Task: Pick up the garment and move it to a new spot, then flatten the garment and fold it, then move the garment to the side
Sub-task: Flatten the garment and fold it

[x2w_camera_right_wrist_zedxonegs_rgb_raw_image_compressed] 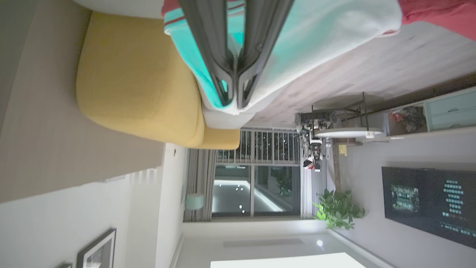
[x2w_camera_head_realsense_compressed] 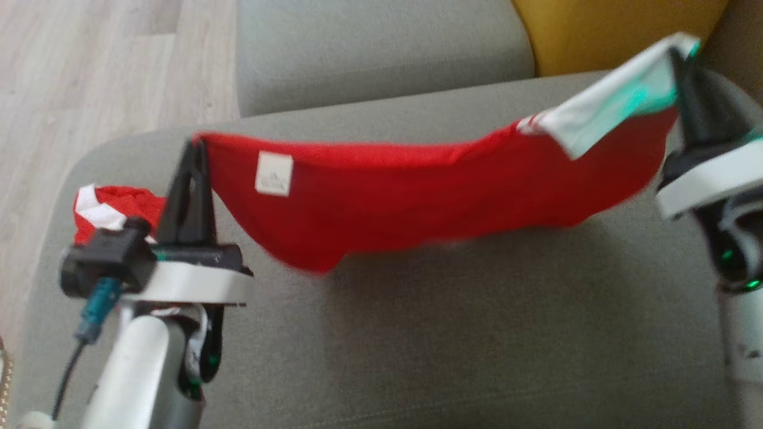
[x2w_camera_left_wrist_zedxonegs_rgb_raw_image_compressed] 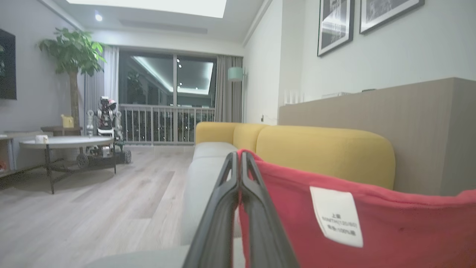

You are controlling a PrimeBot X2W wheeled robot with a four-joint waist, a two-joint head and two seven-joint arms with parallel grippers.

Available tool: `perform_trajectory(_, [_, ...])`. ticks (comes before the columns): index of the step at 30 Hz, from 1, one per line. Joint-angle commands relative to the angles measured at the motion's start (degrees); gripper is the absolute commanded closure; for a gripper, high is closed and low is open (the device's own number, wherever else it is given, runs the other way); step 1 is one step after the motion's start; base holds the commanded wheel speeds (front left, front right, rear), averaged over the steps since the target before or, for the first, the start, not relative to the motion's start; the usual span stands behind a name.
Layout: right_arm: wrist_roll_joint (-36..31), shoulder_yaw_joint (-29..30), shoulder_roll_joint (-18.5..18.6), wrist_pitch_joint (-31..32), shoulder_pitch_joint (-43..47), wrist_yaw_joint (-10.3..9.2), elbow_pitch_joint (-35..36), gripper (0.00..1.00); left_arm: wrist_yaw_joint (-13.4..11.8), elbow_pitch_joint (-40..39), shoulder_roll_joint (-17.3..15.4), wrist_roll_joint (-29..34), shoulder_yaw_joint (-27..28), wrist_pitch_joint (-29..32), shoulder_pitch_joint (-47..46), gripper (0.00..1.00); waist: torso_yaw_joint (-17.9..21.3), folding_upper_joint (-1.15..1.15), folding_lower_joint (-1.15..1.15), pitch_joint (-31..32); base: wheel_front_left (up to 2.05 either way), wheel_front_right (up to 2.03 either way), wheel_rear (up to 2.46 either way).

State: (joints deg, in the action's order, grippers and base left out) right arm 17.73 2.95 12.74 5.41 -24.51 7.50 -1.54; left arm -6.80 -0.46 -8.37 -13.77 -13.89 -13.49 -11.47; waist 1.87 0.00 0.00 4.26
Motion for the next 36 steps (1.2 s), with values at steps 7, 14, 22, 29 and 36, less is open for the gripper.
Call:
perform_trajectory(7, [-1.9, 3.8, -2.0, 8.6, -4.1, -0.01, 12.3, 1.0, -1.5, -11.9, -4.9, 4.6, 1.6, 6.6, -4.9, 1.0, -1.4, 0.0, 0.0, 2.9, 0.0, 0.0, 0.0])
perform_trajectory(14, [-5.0, 5.3, -4.6, 19.1, -9.5, -0.01, 17.3, 1.0, 1.9, -15.2, -9.0, 5.6, 0.6, 18.8, -13.9, 1.0, -1.6, 0.0, 0.0, -0.5, 0.0, 0.0, 0.0])
perform_trajectory(22, [-1.9, 4.5, -3.3, 23.9, -32.9, -0.01, 0.0, 1.0, 9.7, 2.0, -9.9, 4.5, -1.8, 25.3, -38.4, 1.0, -1.7, 0.0, 0.0, -17.5, 0.0, 0.0, 0.0])
perform_trajectory(29, [-4.3, 5.7, -0.6, 7.9, -63.9, -0.01, -22.6, 1.0, 8.1, 23.1, -6.4, 8.7, -1.8, 17.4, -67.3, 1.0, -3.1, 0.0, 0.0, -30.9, 0.0, 0.0, 0.0])
perform_trajectory(36, [-3.8, -1.0, 1.3, -4.7, -74.0, -0.01, -36.9, 1.0, 5.8, 37.1, -2.4, 9.0, -1.3, 5.9, -79.6, 1.0, -3.9, 0.0, 0.0, -34.0, 0.0, 0.0, 0.0])
